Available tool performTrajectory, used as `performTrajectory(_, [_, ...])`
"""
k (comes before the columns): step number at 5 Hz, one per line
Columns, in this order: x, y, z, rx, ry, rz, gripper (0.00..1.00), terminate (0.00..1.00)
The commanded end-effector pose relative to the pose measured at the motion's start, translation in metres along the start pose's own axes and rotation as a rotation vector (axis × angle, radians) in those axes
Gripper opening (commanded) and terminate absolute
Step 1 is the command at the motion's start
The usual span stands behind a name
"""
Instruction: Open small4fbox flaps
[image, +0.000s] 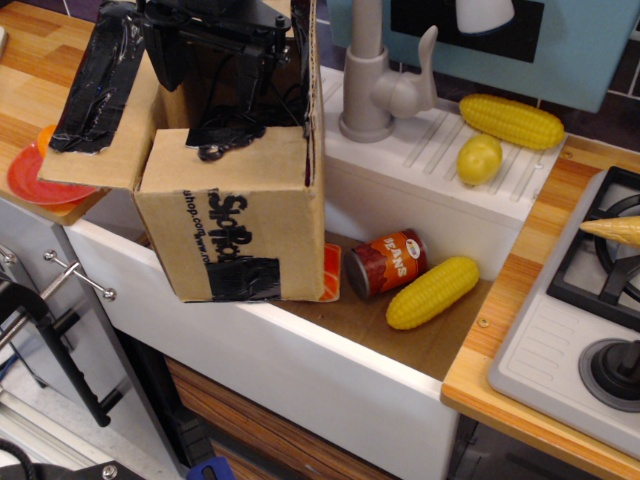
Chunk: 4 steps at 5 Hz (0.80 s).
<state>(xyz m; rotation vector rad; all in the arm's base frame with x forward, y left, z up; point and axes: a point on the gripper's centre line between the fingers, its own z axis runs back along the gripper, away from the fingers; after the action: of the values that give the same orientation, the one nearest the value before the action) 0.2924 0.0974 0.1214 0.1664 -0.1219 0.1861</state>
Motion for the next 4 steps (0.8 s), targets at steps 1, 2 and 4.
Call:
performTrajectory(1, [0.0, 0.0, 0.0, 0.0, 0.0, 0.0, 1.0, 0.0])
performTrajectory(2, [0.005, 0.002, -0.008, -0.034, 0.017, 0.015, 1.0, 0.0])
performTrajectory(4, [0.006, 0.002, -0.021, -0.064, 0.009, 0.066, 1.0, 0.0])
